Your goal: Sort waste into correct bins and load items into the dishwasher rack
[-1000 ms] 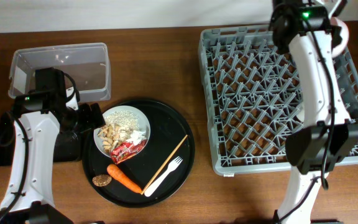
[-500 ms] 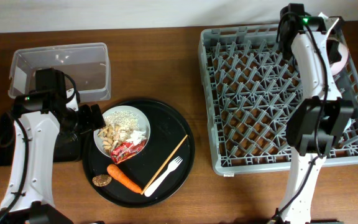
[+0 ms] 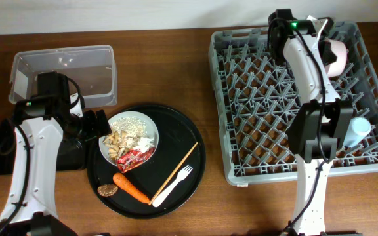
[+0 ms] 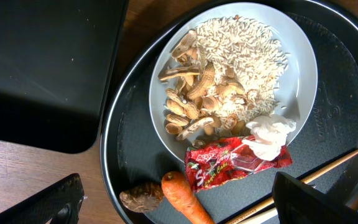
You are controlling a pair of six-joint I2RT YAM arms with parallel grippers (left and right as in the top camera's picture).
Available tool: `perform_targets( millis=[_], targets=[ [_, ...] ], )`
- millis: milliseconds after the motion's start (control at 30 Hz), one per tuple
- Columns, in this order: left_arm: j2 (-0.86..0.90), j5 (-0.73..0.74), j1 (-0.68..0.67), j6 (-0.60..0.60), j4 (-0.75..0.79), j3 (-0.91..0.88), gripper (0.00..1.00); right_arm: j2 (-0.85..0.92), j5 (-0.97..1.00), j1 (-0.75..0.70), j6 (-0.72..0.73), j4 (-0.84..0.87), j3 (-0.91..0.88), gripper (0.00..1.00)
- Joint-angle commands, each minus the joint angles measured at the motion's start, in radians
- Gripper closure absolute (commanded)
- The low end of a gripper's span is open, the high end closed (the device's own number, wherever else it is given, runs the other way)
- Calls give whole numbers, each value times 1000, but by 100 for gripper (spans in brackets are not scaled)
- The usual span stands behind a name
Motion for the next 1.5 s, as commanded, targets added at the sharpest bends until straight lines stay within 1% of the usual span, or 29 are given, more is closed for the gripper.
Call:
perform_targets(
  millis=[0, 67, 133, 200, 267, 333, 433, 633, 667, 733, 800, 867, 933, 1000, 1067, 1300, 1467],
  targets=[
    [7, -3, 2, -16, -4, 9, 3, 24, -129, 43, 16, 3, -5, 90],
    [7, -3, 2, -16, -4, 9, 3, 24, -161, 54, 16, -9, -5, 87],
    [7, -3, 2, -16, -4, 9, 4, 24, -194, 64, 16, -23, -5, 81],
    [7, -3, 2, -16, -4, 9, 4, 24, -219, 78, 16, -47, -5, 37],
    [7, -3, 2, -16, -3, 9, 3, 21, -219, 90, 17, -80, -5, 20],
    [7, -3, 2, -16, -3, 9, 4, 11, -219, 96, 18, -112, -5, 19],
    [7, -3, 2, -16, -4, 9, 4, -38, -235, 97, 69, -161, -4, 18],
    [7, -3, 2, -16, -4, 9, 3, -205, -412, 94, 69, -169, -4, 18],
    [7, -3, 2, -16, -4, 9, 3, -238, -456, 93, 68, -169, -4, 16],
    [7, -3, 2, -16, -4, 9, 3, -319, -607, 85, 56, -169, -4, 4],
    [7, -3, 2, -16, -4, 9, 3, -378, -838, 73, -44, -164, -4, 3],
    [7, -3, 2, -16, -3, 9, 3, -424, -1092, 66, -182, -183, -4, 3],
    [7, -3, 2, -15, -3, 9, 3, -443, -1202, 73, -209, -241, -4, 3],
    [7, -3, 2, -13, -4, 9, 3, -445, -1266, 90, -209, -314, -4, 3],
    [7, -3, 2, -11, -5, 9, 3, -444, -1303, 134, -209, -379, -5, 4],
    [7, -9, 2, -8, -23, 9, 3, -433, -1345, 393, -197, -367, -5, 2],
    [7, -11, 2, -8, -37, 9, 3, -403, -1345, 541, -130, -309, -20, 2]
  ],
)
